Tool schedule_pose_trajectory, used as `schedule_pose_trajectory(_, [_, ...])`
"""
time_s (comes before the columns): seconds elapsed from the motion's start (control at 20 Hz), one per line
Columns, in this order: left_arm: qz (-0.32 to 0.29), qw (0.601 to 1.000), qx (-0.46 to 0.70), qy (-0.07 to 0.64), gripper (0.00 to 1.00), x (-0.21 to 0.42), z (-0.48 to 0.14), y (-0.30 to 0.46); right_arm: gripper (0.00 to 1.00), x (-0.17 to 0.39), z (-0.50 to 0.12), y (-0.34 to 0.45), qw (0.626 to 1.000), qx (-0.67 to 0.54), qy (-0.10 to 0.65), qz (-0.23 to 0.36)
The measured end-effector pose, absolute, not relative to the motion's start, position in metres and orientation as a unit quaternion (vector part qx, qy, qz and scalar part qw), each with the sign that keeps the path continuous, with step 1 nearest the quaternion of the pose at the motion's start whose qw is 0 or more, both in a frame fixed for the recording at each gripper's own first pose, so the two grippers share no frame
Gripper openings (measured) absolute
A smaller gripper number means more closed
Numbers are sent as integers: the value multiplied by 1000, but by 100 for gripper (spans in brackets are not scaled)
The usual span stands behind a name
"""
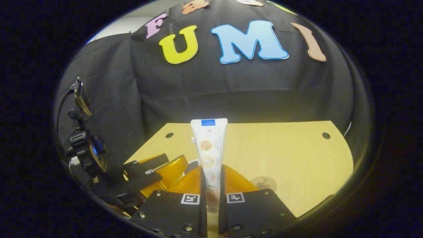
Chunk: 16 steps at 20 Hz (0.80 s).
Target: Put the toothbrush and toothpaste on the desktop into the cup, then pick up the cup and place it on the coaster on the desktop.
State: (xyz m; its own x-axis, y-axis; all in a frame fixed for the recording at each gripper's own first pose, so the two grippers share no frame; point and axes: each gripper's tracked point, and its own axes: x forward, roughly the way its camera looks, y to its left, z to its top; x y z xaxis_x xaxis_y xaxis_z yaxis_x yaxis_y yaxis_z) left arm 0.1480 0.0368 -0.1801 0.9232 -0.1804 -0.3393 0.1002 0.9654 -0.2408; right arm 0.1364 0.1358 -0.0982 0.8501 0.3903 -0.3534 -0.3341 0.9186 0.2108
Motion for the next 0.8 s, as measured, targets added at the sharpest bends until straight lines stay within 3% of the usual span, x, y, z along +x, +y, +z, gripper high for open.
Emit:
schedule_pose_trajectory(0.15, [-57, 973, -122, 186, 100, 141, -180, 50, 14, 159, -89, 156, 961, 75, 164, 210])
schedule_pose_trajectory(0.5, [-36, 960, -160, 226, 96, 118, -199, 74, 14, 200, -98, 194, 962, 78, 136, 222])
schedule_pose_trajectory(0.55, [-33, 959, -162, 229, 100, 115, -202, 80, 14, 204, -102, 198, 964, 73, 135, 219])
schedule_pose_trajectory(0.6, [-30, 959, -161, 231, 93, 112, -204, 84, 14, 208, -107, 200, 965, 64, 135, 215])
schedule_pose_trajectory(0.65, [-28, 958, -161, 234, 100, 109, -206, 90, 14, 211, -114, 202, 966, 56, 136, 213])
schedule_pose_trajectory(0.75, [-21, 958, -162, 236, 92, 106, -209, 99, 14, 214, -125, 208, 967, 41, 139, 211])
schedule_pose_trajectory(0.8, [-18, 958, -161, 238, 96, 105, -211, 104, 14, 214, -128, 211, 967, 34, 139, 210])
